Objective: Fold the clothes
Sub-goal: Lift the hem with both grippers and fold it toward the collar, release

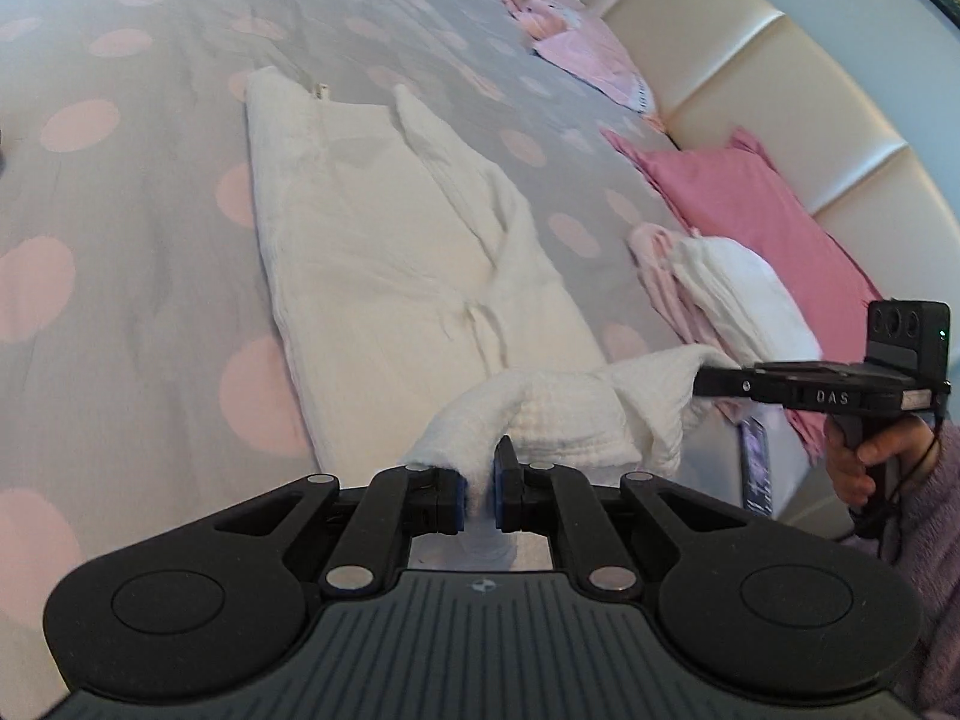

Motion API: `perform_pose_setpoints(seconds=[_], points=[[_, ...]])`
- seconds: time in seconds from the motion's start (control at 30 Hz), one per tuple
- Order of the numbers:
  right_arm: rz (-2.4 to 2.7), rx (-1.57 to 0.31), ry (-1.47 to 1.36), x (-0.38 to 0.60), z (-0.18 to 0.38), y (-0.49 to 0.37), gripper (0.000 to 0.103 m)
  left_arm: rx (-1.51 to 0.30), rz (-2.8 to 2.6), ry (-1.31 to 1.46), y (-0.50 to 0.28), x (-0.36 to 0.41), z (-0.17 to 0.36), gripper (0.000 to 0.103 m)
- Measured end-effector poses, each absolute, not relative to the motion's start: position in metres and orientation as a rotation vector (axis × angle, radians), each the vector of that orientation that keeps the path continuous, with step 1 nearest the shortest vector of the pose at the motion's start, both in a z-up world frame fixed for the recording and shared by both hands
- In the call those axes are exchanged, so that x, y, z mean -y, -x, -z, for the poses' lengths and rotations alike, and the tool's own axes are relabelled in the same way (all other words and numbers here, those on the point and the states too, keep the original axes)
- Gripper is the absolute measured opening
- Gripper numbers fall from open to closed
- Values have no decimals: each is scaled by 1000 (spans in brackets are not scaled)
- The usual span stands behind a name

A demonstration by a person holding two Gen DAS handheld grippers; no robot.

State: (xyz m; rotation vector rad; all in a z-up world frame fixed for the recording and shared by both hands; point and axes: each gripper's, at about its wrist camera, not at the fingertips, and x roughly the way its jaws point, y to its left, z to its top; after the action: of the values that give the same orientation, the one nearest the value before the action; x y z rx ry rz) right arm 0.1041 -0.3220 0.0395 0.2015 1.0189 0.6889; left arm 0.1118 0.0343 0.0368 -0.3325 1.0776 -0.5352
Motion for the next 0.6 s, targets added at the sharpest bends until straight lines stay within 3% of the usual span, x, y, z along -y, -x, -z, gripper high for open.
perform_pose_setpoints(seconds=[0.33,0.6], points=[[-595,-1098,-168,295,5,-149,5,-1131,441,310,-145,-27,8,6],[-557,-1096,-65,278,8,-146,11,-1125,396,226,-140,-17,0,9]])
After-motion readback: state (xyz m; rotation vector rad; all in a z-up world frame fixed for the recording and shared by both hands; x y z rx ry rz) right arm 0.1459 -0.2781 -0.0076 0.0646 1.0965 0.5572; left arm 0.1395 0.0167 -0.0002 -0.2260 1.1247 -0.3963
